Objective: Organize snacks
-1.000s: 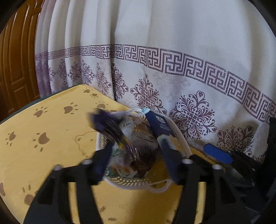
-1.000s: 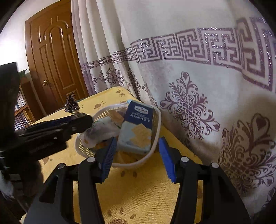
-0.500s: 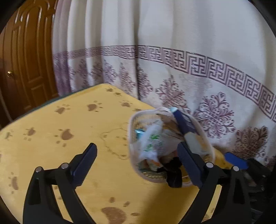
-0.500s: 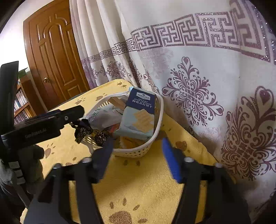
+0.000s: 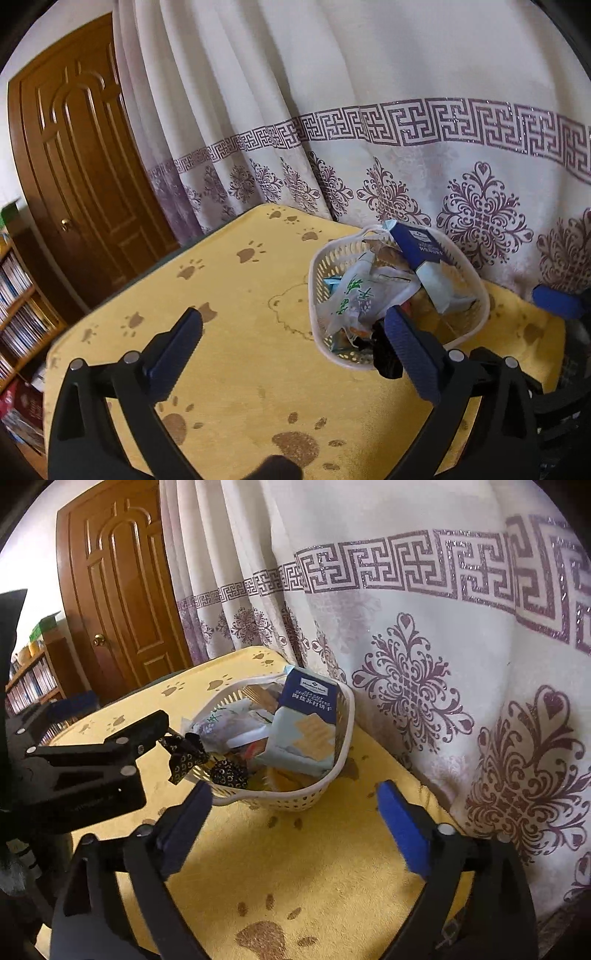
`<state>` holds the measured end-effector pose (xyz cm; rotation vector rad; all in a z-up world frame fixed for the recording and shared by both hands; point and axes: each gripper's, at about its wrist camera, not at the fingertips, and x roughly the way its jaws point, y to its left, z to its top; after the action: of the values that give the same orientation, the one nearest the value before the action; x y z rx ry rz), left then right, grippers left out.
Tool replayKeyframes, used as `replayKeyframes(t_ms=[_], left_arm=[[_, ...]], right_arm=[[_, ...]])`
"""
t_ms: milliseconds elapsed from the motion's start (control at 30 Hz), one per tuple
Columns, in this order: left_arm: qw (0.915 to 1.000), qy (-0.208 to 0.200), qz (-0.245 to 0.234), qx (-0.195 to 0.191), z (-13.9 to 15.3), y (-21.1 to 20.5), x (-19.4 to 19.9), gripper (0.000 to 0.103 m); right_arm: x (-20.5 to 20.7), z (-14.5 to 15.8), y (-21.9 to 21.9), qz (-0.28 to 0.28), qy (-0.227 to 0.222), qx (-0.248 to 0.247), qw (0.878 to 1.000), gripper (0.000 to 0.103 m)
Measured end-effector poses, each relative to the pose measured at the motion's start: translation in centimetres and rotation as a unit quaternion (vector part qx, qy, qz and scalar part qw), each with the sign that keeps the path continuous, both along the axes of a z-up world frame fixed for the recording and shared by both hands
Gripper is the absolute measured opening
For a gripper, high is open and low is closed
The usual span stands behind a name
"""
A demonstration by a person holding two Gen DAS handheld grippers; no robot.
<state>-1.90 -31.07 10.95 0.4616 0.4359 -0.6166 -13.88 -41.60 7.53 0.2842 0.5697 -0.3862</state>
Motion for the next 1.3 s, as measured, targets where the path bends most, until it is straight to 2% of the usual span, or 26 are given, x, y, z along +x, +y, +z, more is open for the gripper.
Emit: replayKeyframes(t_ms=[133,867,1000,1300], left_arm=[[0.9997,-0.018,0.013,0.011,0.3,0.0,-0.3,0.098],[0.9981,-0.045,0.041,0.009,2.0,1.5,-1.2,0.098],[0.9965,-0.054,0.062,0.012,2.2,1.8,-1.3,0.098],[0.9964,-0.049,0.069,0.007,2.6,2.3,-1.2,0.098]], right_arm=[[-0.2,0.2,0.2,-0.013,0.004,-0.014,1.0,0.1],[-1.2,1.8,0.8,-0.036,-0.004,-0.044,0.998,0.1],[-1.3,2.1,1.1,-0.037,-0.006,-0.05,0.998,0.1],[-1.3,2.7,1.5,-0.04,-0.009,-0.062,0.997,0.1]])
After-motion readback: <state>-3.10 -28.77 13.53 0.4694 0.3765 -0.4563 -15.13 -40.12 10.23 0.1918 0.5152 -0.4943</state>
